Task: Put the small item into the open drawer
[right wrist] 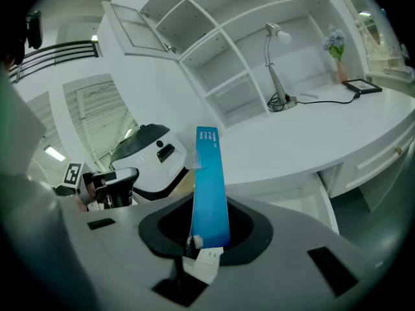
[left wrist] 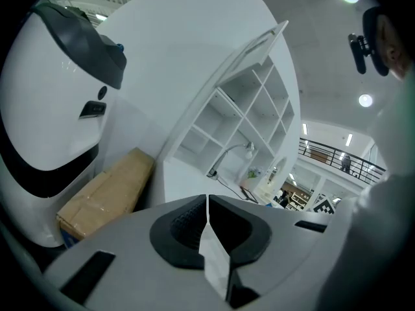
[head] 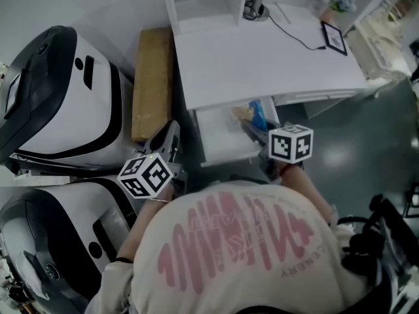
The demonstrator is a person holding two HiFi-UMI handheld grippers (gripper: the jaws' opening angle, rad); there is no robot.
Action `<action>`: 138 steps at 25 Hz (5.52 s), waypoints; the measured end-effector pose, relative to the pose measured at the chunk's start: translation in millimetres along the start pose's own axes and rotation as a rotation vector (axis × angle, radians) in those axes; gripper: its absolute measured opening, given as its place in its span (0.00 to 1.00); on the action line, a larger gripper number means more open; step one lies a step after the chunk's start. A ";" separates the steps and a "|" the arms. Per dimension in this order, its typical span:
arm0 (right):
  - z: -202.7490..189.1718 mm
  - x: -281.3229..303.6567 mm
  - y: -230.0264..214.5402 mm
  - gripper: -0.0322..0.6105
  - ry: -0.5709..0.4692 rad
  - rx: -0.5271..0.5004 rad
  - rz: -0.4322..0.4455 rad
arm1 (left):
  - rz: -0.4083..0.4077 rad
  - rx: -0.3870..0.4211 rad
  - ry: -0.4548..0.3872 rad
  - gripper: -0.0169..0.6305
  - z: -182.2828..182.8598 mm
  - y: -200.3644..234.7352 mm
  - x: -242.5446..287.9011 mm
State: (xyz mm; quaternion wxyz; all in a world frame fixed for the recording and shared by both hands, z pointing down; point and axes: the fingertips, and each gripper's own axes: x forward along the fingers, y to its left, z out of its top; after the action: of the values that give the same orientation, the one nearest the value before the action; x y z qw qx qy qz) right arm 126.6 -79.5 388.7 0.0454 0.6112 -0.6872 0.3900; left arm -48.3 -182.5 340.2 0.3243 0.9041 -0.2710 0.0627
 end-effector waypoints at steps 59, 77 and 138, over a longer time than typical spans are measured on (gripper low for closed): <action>-157.4 134.5 -94.3 0.20 0.892 -0.616 0.225 | 0.483 -0.203 0.030 0.09 -90.5 65.7 -48.3; -177.7 133.2 -101.1 0.20 0.961 -0.630 0.271 | 0.556 -0.249 0.007 0.09 -102.2 70.7 -63.9; -190.7 149.1 -140.7 0.45 0.950 -0.464 0.155 | 0.662 -0.325 -0.024 0.09 -132.8 74.8 -78.9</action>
State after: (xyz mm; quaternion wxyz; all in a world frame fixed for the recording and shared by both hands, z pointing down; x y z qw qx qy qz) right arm 133.7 -79.5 668.6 0.4564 0.2887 -0.7025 0.4636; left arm -146.4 -112.7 462.6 0.4225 0.7048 -0.5592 0.1096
